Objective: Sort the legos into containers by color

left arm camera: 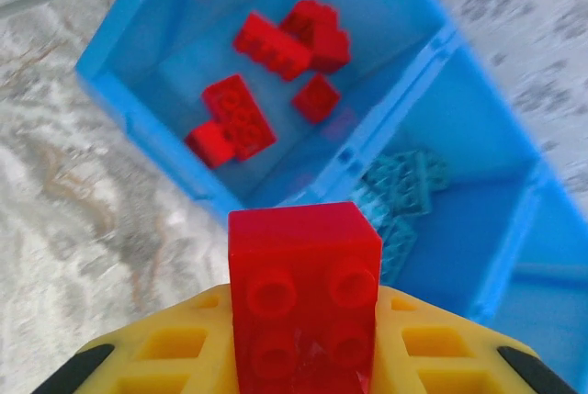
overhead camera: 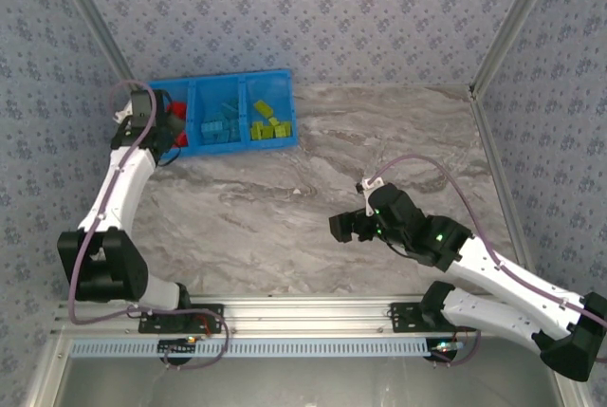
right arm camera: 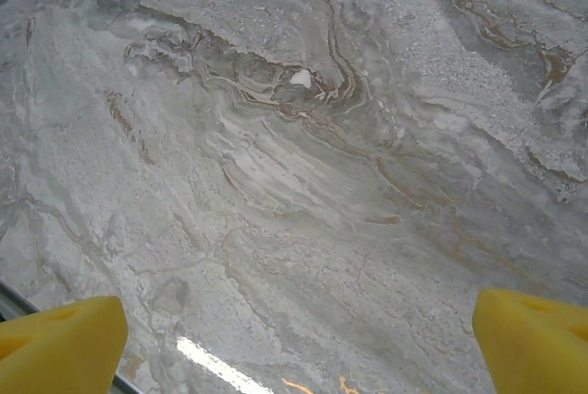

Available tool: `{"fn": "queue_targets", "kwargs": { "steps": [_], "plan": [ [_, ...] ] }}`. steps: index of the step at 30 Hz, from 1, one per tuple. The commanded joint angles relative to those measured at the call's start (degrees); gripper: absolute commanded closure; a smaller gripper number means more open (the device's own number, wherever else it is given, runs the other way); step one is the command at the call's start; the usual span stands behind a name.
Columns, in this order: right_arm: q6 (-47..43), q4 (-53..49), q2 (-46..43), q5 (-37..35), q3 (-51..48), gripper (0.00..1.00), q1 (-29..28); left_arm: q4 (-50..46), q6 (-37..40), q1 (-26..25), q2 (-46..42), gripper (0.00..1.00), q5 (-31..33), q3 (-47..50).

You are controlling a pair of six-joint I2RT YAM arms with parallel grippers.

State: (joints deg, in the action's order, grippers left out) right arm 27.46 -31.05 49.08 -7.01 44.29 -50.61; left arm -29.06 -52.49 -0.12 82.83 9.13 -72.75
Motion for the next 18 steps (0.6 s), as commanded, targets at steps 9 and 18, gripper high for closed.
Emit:
{"fn": "queue_targets", "kwargs": {
  "steps": [9,18],
  "plan": [
    [2.0,-5.6,-7.5,-3.1,-0.4,0.01,0.0,-11.3,4.6,11.0,35.3,0.72,-9.0,-36.8],
    [3.8,-5.6,-10.0,-4.9,-1.7,0.01,0.0,-13.7,5.2,12.5,39.9,0.66,-10.7,-41.8]
  ]
}}
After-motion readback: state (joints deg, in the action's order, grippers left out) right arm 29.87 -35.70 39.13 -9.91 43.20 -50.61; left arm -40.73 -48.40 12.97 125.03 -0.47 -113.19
